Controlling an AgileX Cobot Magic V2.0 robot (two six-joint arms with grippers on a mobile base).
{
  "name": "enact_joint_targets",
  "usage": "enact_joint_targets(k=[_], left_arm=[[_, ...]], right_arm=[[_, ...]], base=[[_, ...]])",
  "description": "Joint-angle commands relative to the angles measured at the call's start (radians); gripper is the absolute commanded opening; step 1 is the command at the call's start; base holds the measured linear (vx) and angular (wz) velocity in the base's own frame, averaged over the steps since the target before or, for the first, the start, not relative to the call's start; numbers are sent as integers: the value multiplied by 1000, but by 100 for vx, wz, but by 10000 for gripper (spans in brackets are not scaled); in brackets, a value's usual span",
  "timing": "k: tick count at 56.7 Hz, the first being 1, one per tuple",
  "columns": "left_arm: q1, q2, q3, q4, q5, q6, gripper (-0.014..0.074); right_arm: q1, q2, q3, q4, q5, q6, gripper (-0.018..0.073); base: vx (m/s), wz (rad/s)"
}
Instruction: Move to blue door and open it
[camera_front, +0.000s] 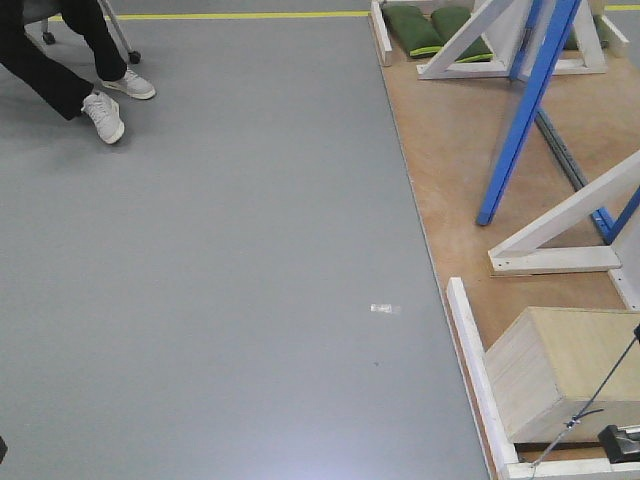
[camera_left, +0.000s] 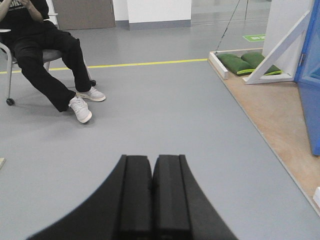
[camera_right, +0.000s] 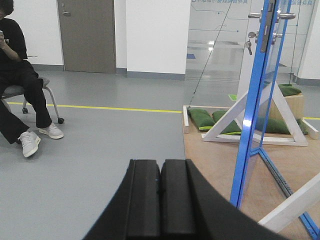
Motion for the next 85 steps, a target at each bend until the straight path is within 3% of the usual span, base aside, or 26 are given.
enact_joint_targets(k=[1,85], left_arm=[[-6,-13,-26,-3,-85,-7,73],[-6,-13,-26,-3,-85,-7,73]], right_arm=[[-4,-14,2,-5,-82,-6,12],[-4,-14,2,-5,-82,-6,12]], base=[[0,0],[3,-1]])
